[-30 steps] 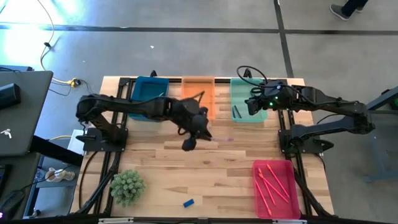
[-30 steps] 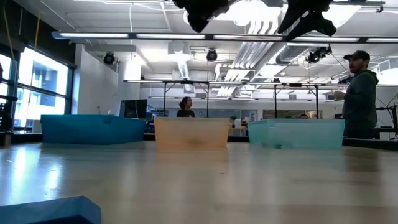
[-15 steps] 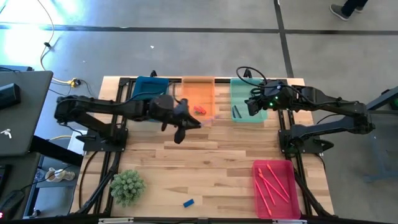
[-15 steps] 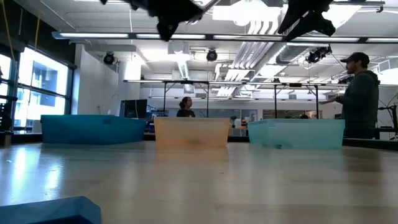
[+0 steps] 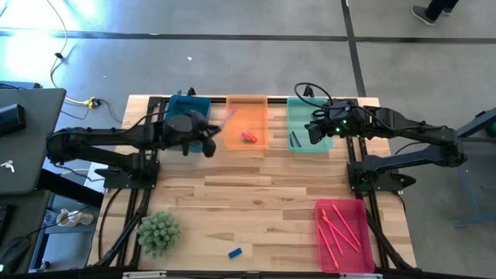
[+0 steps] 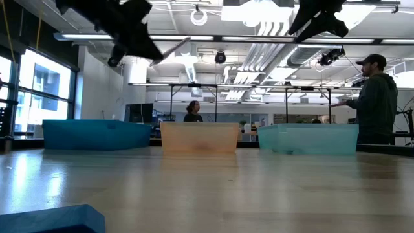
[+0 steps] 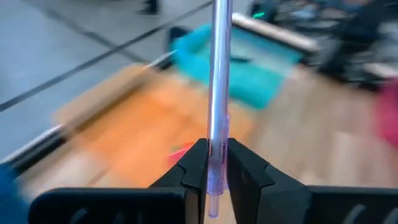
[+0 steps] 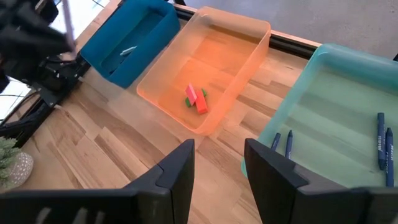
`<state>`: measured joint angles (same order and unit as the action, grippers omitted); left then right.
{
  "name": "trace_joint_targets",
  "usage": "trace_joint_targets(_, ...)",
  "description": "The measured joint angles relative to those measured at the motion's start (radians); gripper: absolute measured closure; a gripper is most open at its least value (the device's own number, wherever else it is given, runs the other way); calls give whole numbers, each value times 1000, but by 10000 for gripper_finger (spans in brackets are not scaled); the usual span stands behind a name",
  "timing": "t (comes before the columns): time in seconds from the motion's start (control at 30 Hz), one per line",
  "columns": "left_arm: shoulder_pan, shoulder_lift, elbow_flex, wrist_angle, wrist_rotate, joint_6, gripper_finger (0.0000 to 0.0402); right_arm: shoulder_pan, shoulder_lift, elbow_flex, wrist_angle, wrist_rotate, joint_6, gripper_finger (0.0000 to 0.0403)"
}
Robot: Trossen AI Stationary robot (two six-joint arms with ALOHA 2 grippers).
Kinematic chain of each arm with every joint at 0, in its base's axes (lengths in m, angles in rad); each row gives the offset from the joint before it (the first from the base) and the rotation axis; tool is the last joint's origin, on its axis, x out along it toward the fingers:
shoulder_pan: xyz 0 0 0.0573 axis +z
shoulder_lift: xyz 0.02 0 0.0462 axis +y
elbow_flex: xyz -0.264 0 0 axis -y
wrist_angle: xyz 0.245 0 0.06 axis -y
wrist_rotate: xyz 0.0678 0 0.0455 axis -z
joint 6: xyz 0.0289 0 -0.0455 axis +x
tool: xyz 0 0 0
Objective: Sort crayons/erasers/pens/pencils in bins
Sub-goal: Put the purple pen into the blue bin
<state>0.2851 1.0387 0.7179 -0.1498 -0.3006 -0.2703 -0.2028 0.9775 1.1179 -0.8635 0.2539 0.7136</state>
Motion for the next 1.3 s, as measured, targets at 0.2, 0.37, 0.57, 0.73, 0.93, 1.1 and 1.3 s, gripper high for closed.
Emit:
trace_joint_targets(0.2, 130, -51, -5, -177, -68, -7, 367, 0, 0, 0, 0, 0, 0, 270)
trace_joint_targets(0.37, 233, -52, -5, -266, -74, -7, 367, 0, 0, 0, 0, 0, 3, 270)
trace_joint_targets(0.57, 351, -52, -5, -399, -78, -51, 367, 0, 0, 0, 0, 0, 3, 270)
trace_joint_targets(0.73, 419, -43, -5, -524, -67, -72, 367, 0, 0, -1, 0, 0, 3, 270)
trace_joint_targets(0.93, 444, 9, -5, -598, -53, -98, 367, 0, 0, -1, 0, 0, 3, 270)
trace_joint_targets(1.1, 444, 79, -5, -599, -39, -106, 367, 0, 0, -1, 11, 0, 3, 270)
trace_joint_targets(1.3, 451, 162, -5, -598, -3, -112, 367, 0, 0, -1, 16, 0, 3, 270)
